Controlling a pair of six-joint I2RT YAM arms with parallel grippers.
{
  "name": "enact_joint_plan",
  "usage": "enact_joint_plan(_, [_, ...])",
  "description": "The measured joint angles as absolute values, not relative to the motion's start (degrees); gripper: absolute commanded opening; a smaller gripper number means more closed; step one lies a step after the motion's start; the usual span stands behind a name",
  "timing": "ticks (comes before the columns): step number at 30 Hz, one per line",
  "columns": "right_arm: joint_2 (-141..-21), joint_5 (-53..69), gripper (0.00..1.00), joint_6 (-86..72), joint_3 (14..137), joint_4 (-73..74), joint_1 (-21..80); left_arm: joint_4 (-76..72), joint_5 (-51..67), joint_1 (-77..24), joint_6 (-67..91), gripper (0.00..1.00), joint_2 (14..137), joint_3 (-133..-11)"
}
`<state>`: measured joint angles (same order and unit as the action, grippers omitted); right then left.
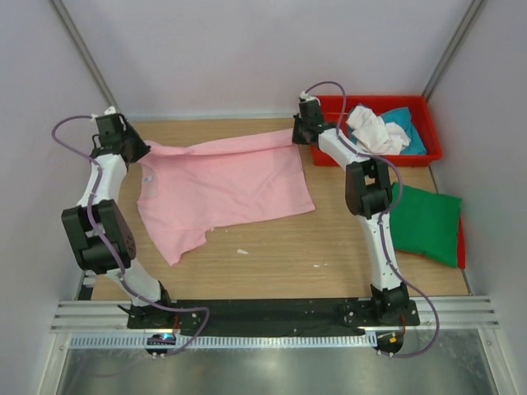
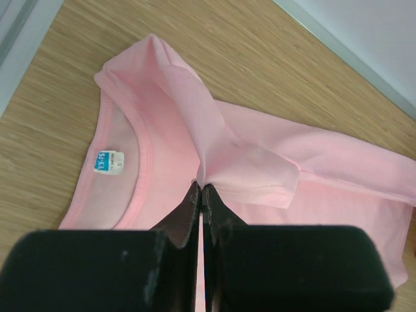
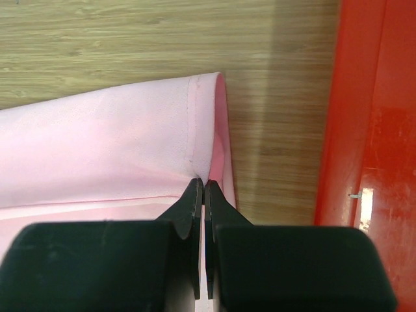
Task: Fold and stack the t-shirts
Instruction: Fold the tshirt
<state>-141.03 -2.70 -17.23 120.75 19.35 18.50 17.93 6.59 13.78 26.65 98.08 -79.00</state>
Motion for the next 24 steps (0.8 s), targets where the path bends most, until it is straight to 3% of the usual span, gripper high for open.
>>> enact_joint_plan(13, [-141.05,-2.72,0.01,-16.75,124.62,20.91,18.50,21.41,4.43,12.45,31.09,0.00,92.90,-69.47])
enact_joint_plan(24, [-141.05,-3.01,0.01,-16.62,123.72,22.98,18.48,24.86,-1.06,12.45,35.94,0.00,92.86,-68.95])
